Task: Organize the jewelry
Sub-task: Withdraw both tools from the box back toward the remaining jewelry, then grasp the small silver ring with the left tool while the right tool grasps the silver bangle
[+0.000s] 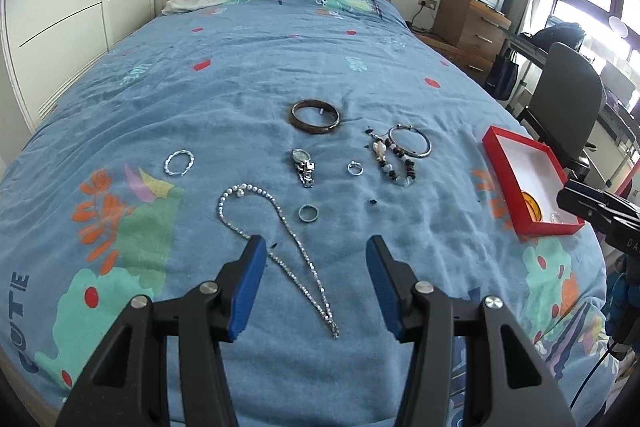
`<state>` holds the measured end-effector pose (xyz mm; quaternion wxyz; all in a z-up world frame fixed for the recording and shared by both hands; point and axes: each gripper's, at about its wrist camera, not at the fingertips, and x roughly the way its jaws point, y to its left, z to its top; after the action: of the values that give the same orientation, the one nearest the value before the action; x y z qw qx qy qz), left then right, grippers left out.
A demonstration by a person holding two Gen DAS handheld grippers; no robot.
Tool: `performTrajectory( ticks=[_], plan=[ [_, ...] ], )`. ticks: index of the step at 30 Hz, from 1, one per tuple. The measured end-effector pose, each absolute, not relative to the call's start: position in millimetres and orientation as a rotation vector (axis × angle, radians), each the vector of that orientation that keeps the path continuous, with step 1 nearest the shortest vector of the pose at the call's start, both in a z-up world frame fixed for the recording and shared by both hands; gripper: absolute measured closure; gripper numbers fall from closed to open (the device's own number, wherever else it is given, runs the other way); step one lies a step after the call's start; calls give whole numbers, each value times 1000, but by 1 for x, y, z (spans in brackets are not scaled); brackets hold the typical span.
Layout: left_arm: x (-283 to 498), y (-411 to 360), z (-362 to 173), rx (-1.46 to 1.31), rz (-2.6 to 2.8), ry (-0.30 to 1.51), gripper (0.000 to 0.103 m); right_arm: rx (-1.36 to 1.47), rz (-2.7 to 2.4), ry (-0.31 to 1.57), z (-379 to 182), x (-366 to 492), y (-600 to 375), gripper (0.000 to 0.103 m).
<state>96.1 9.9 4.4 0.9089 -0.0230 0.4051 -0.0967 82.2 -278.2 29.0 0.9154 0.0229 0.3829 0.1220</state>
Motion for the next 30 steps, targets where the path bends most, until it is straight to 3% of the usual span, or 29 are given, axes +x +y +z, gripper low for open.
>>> performTrajectory(
  ticks=[11, 21, 30],
  plan=[
    [160, 2, -35, -59, -308, 890, 54, 87, 256, 840, -10, 140, -273, 47],
    [196, -5, -67, -29, -342, 937, 67, 113, 259, 869, -36, 181, -266, 47],
    [204, 2, -85, -22, -330, 958, 67, 120, 264, 864, -49, 220, -253, 47]
  ],
)
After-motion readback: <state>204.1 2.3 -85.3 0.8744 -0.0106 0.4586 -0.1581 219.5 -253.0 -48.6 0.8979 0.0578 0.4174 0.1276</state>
